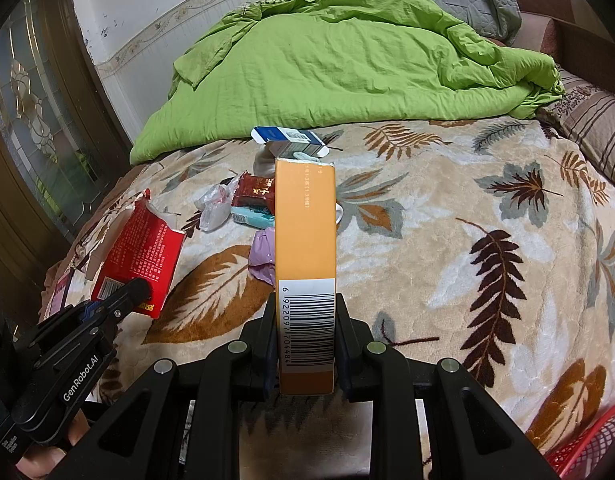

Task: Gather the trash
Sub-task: 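Lift the red box with the left tool while the right tool lifts the orange box, then release the red box and orange box into the red wastebasket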

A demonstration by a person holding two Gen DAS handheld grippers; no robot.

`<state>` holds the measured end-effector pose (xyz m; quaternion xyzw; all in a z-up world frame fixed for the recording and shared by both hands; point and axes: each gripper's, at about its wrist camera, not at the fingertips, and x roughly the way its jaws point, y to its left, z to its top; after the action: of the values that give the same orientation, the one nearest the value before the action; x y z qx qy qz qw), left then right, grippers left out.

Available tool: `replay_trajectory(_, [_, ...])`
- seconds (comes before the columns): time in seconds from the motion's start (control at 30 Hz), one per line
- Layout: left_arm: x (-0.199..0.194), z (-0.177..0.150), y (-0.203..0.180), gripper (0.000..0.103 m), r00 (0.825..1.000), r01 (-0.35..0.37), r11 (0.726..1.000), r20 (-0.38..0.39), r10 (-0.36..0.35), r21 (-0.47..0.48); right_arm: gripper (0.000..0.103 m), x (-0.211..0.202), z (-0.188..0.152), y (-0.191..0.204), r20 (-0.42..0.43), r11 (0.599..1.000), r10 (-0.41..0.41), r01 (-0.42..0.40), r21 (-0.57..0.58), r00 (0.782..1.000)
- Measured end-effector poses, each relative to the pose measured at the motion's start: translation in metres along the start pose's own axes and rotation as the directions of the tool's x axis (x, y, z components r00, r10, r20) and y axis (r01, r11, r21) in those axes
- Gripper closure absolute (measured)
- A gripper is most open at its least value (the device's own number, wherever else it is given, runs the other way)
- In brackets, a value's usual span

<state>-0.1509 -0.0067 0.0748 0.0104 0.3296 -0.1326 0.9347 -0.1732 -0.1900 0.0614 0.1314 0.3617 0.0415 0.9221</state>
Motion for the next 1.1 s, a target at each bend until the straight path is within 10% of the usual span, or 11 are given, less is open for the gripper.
replay_trajectory(1.1, [-0.035,0.000,-0.054,0.095,0.978,0.209,0.974,-0.025,-0.208,0.087,0.078,-0.105,-0.018,-0.069,0.064,0.989,-0.001,-0.008,0.144,0.998])
